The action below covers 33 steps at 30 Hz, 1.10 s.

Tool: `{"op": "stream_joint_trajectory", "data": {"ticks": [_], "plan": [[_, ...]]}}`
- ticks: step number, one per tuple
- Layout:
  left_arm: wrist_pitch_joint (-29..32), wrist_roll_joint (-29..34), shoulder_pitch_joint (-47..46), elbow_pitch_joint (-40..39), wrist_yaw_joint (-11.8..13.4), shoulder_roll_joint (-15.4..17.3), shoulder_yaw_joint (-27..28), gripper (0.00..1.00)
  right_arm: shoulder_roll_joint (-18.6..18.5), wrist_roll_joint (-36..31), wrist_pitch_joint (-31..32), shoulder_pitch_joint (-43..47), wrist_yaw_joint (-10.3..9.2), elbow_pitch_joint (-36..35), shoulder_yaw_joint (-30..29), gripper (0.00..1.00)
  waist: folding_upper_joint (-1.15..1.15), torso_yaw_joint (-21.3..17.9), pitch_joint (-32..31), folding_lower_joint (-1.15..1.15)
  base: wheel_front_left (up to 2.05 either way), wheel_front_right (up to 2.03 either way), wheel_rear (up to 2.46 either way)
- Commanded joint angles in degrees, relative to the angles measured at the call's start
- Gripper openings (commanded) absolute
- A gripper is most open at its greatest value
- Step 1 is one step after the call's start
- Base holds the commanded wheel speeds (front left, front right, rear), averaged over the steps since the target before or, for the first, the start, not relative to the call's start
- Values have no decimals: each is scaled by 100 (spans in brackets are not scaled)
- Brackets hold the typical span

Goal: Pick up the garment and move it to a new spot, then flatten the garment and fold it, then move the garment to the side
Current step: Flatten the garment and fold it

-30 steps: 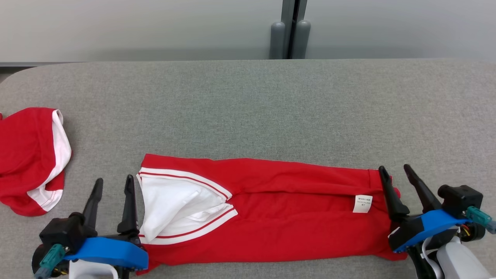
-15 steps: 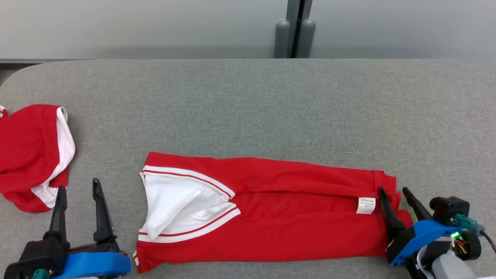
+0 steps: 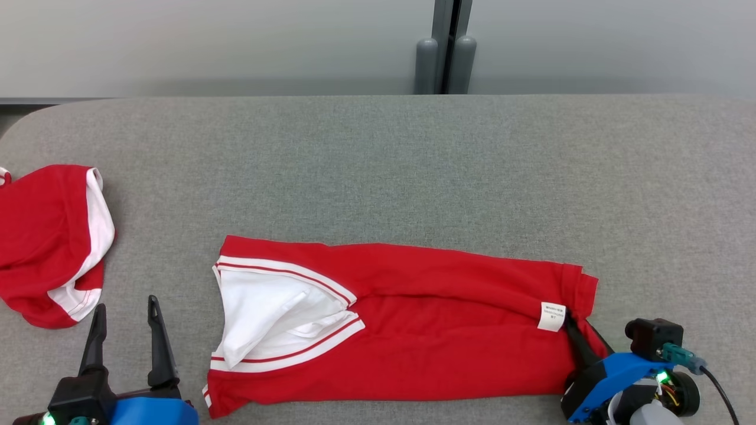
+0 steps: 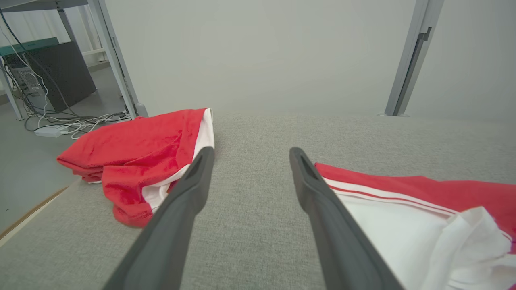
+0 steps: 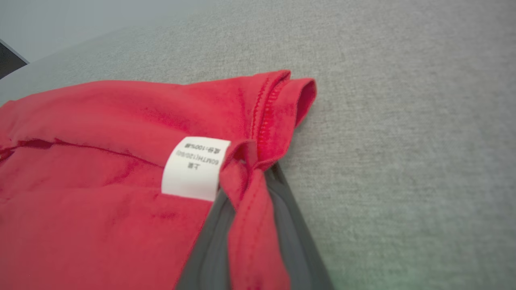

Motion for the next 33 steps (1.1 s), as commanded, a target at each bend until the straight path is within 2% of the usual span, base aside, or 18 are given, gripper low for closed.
{"op": "stream_joint_trajectory", "data": {"ticks": [1, 12, 16, 23, 30, 33], "plan": [[-27, 35, -26, 39, -50, 1, 82, 100, -12, 53, -33, 92, 14, 32, 10, 0, 0, -20, -45, 0, 0, 0, 0], [-27, 148, 127, 5, -80, -72, 147, 100, -1067, 132, 82, -175, 9, 185, -773, 0, 0, -81, -226, 0, 0, 0, 0], [-27, 152, 153, -2, -72, -90, 177, 100, -1241, 96, 243, -204, 9, 108, -859, 0, 0, -113, -270, 0, 0, 0, 0], [-26, 125, 214, -18, -36, -117, 194, 100, -835, 287, 342, -148, 10, -456, -583, 0, 0, -147, -308, 0, 0, 0, 0], [-27, 95, 197, -27, -17, -124, 170, 100, -385, 373, 602, -8, 10, -1281, -8, 0, 0, -124, -291, 0, 0, 0, 0], [-26, 82, 173, -29, 0, -128, 148, 100, -130, 310, 840, -10, 10, -1827, 448, 0, 0, -90, -272, 0, 0, 0, 0]]}}
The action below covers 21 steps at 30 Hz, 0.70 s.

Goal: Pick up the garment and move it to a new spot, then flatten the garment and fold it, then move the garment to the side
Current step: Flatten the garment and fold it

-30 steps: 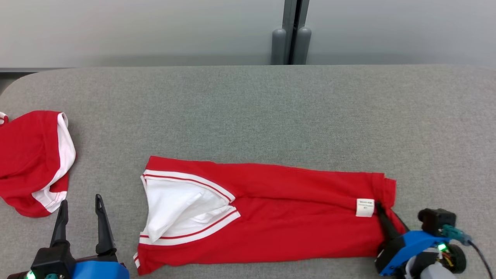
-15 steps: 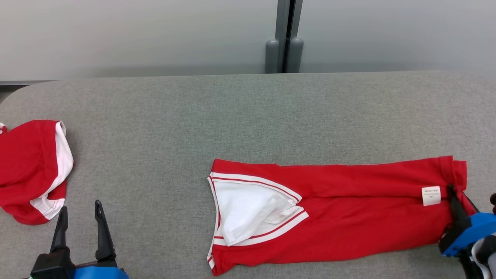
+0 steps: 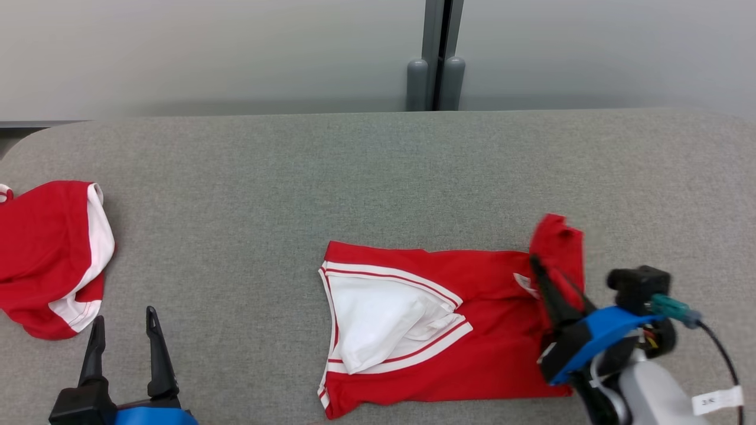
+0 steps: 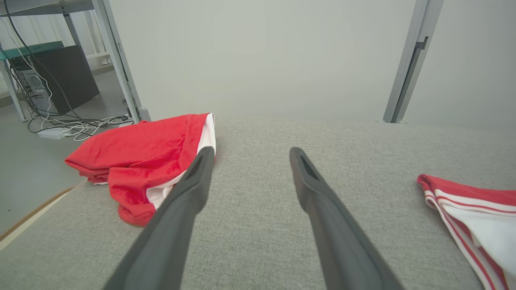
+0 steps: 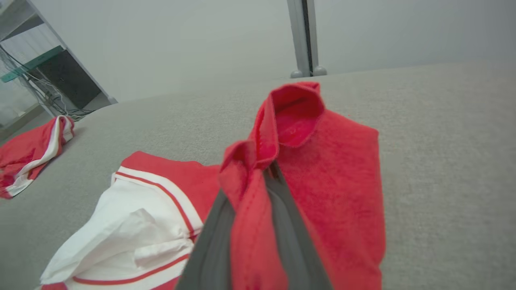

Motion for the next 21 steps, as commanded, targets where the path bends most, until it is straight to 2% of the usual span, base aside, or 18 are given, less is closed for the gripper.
{"op": "stream_joint_trajectory", "data": {"ticks": [1, 10, 17, 21], "plan": [[-26, -26, 16, -17, 32, -10, -15, 100, 62, -52, 51, 45, 3, -122, 110, 0, 0, 14, 6, 0, 0, 0, 0], [-26, -58, -110, 3, 17, -15, -97, 100, 498, -11, 445, -190, 3, -631, 1093, 0, 0, 145, 90, 0, 0, 0, 0], [-26, -110, -220, 28, 33, -13, -184, 100, 657, 166, 400, -526, 3, -420, 1761, 0, 0, 277, 201, 0, 0, 0, 0], [-26, -135, -278, 60, 39, -13, -236, 100, 668, 490, 226, -762, 3, -243, 2191, 0, 0, 343, 258, 0, 0, 0, 0]]}}
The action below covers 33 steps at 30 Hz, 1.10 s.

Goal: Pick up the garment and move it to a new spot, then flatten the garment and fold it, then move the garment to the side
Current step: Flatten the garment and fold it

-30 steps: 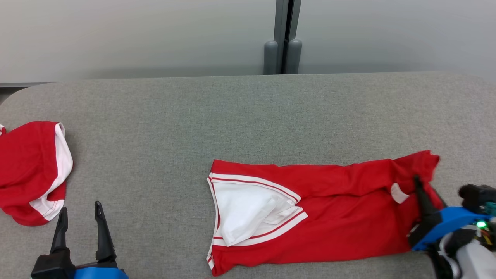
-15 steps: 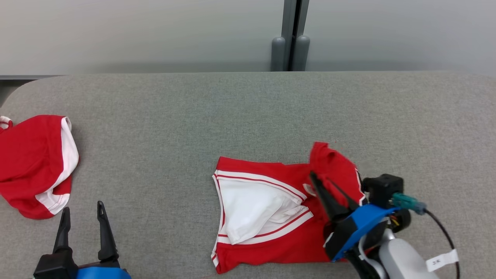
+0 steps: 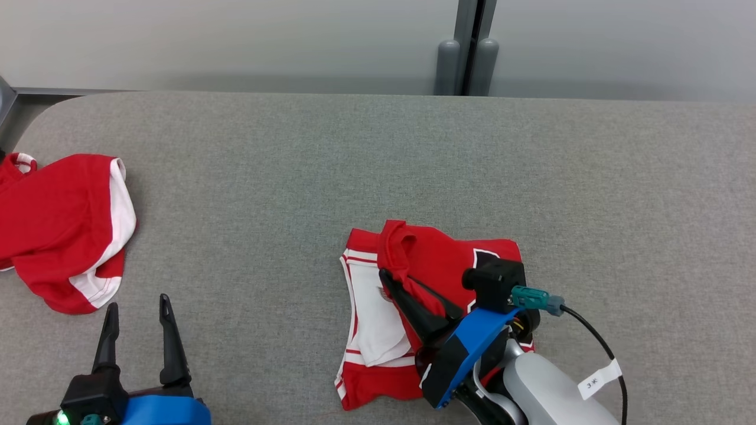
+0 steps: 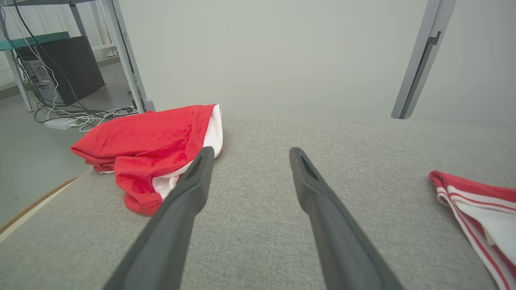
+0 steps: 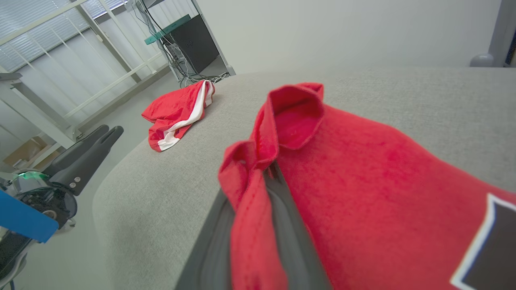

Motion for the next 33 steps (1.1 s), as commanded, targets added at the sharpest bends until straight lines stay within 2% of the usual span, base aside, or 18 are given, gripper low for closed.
{"op": "stream_joint_trajectory", "data": {"ticks": [1, 6, 7, 8, 9, 16, 22, 28, 33], "plan": [[-27, -33, -126, 14, 16, -9, -37, 100, 3, 112, -90, -112, 3, 56, 98, 0, -1, 30, 22, 0, 0, 0, 0], [-26, -41, -145, 51, 22, -8, -65, 100, 2, 402, -363, -425, 3, 520, 439, 0, -1, 73, 56, 0, 0, 0, 0], [-26, -53, -147, 60, 22, -9, -70, 100, 2, 445, -405, -471, 3, 648, 502, 15, -1, 81, 59, 0, 0, 0, 0], [-26, -63, -154, 64, 22, -9, -76, 100, 2, 483, -405, -518, 3, 790, 565, 64, -1, 88, 61, 0, 0, 0, 0], [-26, -64, -163, 74, 20, -8, -76, 100, 4, 549, -432, -575, 3, 894, 637, 100, -1, 92, 62, 0, 0, 0, 0], [-26, -71, -128, 100, 5, -9, -20, 100, 1, 629, -1042, -845, 3, 1438, 566, 100, -1, 34, -10, 0, 0, 0, 0], [-26, -36, -14, 116, -17, -9, 49, 100, -45, 35, -1335, -801, 3, 1708, -313, 100, -1, -84, -143, 0, 0, 0, 0], [-27, 25, -12, 122, -50, -8, 104, 100, -301, -685, -1352, -30, 3, 853, -1696, 100, -1, -189, -274, 0, 0, 0, 0], [-26, 85, 41, 138, -85, -9, 135, 100, -289, -1158, -1353, 864, 3, 79, -2627, 100, -1, -266, -376, 0, 0, 0, 0]]}}
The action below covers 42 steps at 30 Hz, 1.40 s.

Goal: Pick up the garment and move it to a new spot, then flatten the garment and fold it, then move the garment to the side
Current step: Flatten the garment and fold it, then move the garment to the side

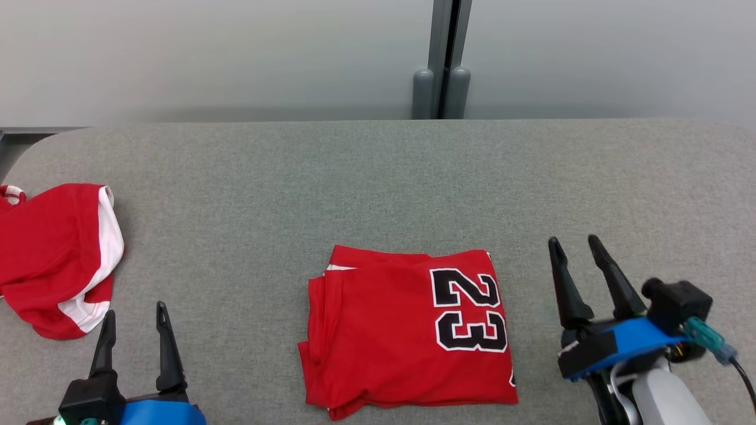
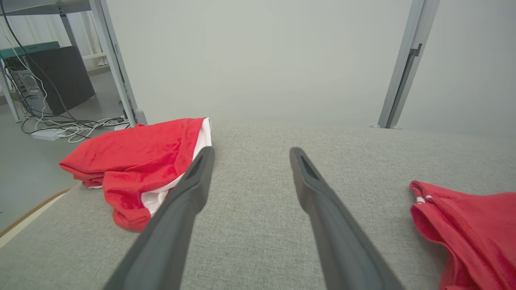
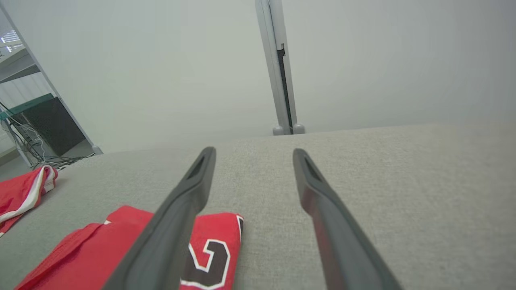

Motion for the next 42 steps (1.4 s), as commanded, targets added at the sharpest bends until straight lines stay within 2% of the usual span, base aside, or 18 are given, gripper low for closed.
{"op": "stream_joint_trajectory", "data": {"ticks": [1, 7, 15, 42], "plan": [[-26, 45, 45, -6, -20, -10, 28, 100, 37, -113, -20, 326, 3, -151, -194, 100, 0, -33, -44, 0, 0, 0, 0], [-27, 119, 100, 18, -81, -10, 27, 100, 187, -408, -22, 1069, 3, -597, -686, 100, 0, -53, -138, 0, 0, 0, 0], [-26, 198, 173, 91, -118, -6, -37, 100, 291, -726, -22, 1556, 3, -820, -729, 100, 0, -7, -307, 0, 0, 0, 0], [-26, 210, 285, 322, -166, 58, -16, 100, 298, -756, -23, 1669, 3, -568, -585, 100, 0, 74, -606, 0, 0, 0, 0]]}}
